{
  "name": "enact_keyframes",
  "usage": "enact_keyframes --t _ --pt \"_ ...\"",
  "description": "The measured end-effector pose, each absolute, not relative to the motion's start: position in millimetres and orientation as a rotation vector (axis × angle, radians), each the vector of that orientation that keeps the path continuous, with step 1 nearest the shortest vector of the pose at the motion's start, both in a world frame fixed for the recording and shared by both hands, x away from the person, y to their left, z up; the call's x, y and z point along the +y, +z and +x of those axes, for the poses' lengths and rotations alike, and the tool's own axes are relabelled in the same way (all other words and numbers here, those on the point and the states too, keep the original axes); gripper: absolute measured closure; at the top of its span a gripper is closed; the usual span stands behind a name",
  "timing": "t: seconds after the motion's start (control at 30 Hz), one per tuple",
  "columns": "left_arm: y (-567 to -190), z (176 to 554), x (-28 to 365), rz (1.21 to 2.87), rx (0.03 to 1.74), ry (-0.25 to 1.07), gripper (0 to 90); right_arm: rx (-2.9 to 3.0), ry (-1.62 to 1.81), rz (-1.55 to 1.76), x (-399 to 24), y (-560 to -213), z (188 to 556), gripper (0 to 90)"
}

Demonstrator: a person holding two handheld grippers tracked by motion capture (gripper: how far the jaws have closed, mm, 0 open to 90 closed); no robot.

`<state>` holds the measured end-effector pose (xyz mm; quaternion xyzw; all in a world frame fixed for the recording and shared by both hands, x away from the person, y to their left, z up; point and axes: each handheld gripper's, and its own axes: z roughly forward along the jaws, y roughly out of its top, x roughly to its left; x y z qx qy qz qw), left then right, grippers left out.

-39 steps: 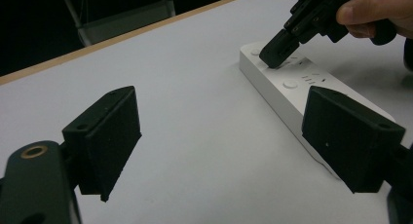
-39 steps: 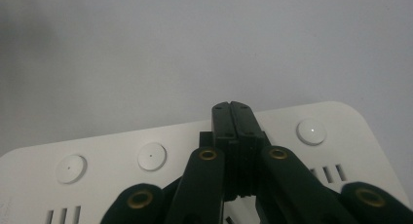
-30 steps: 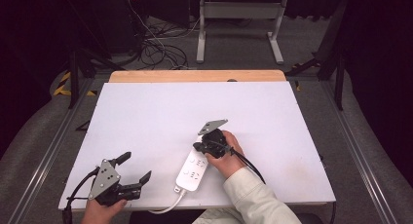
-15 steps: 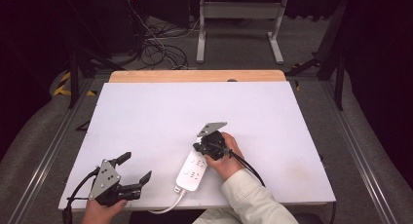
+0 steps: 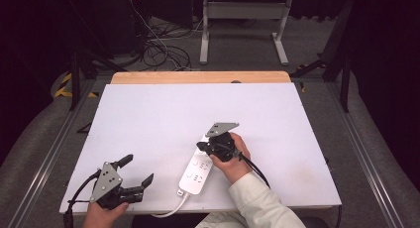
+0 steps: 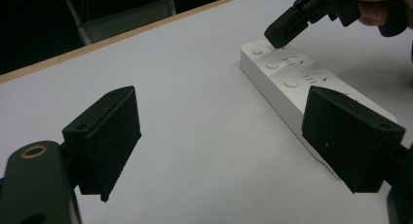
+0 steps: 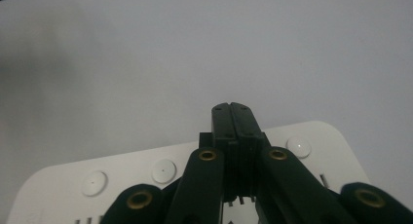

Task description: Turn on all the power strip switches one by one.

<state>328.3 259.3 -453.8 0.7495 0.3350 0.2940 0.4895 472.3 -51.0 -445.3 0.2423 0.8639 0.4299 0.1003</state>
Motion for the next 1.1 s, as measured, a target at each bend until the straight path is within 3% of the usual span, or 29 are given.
enact_keyframes --t 0.57,1.1 --pt "-454 328 260 1.822 0.814 0.718 14.5 2.560 1.271 0.635 -49 -430 458 90.0" --pt "-453 328 260 1.819 0.812 0.722 14.5 2.633 1.186 0.566 -39 -438 444 90.0"
